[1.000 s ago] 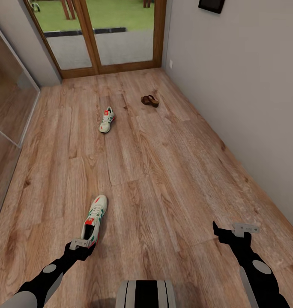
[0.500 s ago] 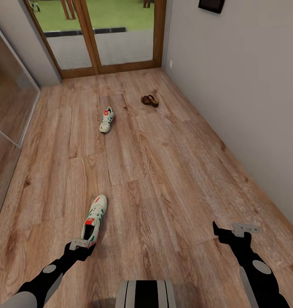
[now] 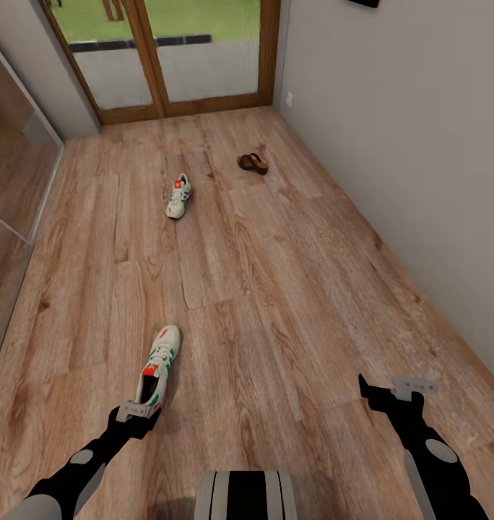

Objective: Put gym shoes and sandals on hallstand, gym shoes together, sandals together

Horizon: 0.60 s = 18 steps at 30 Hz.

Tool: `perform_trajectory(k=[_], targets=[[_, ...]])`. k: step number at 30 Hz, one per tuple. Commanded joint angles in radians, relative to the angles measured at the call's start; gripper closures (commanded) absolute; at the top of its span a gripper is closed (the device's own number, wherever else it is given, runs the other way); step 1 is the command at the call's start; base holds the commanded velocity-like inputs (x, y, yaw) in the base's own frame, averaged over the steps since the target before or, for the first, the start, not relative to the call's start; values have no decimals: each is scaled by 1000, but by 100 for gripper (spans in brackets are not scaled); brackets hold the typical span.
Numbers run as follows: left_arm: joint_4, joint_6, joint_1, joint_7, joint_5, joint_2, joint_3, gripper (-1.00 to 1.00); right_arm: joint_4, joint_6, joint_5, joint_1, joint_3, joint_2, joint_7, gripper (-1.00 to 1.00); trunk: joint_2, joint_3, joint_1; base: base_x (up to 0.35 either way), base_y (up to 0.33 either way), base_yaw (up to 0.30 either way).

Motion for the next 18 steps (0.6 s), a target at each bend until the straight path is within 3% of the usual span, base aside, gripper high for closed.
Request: perform_trajectory(k=[1,18], targets=[[1,-5,-1,-4,-5,0,4,-100,-1,6,-1,0,0,0,0,-100,0,-1,0,0,0,0],[2,-15,0,-3,-5,0,4,-100,-1,6,-1,0,0,0,0,-100,0,-1,0,47,0,0]])
